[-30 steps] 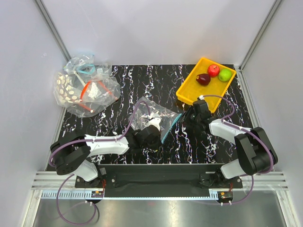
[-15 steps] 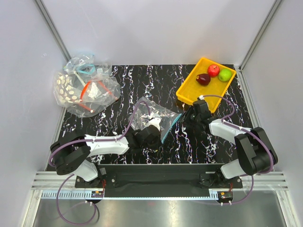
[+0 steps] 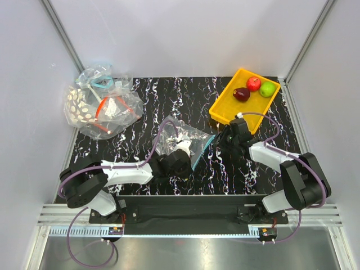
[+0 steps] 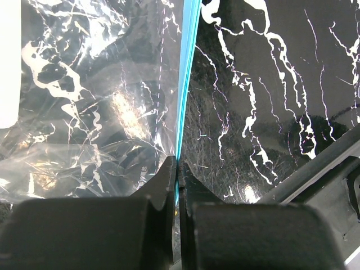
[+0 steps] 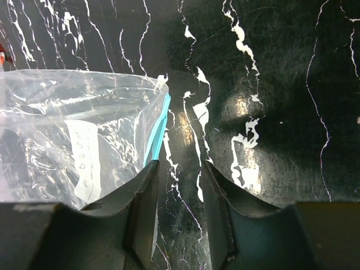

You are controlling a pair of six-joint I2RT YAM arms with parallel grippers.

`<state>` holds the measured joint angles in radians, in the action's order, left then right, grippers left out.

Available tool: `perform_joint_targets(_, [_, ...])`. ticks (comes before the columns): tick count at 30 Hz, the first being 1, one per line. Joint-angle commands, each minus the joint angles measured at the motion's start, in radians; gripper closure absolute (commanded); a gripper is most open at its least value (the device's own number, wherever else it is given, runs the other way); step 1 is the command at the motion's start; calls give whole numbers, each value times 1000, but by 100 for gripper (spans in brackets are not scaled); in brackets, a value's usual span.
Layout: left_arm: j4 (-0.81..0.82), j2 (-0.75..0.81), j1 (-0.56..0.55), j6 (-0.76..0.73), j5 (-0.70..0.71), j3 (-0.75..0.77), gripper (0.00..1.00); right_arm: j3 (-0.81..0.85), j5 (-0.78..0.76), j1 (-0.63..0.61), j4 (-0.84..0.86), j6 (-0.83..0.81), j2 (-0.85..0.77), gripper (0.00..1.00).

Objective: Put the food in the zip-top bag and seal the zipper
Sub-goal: Open the zipper of the food storage bag.

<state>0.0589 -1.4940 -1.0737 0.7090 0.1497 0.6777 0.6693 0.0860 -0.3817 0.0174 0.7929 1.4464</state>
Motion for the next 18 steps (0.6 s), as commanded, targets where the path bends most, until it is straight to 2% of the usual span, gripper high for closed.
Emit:
perform_joint_targets(1, [64,5,-5,7,-4,3,100,33,-32,-6,23,-6,-38,57])
perform_joint_targets(18, [64,11,-11,-11,-7,3,100,53,14,-14,93,9,65,58])
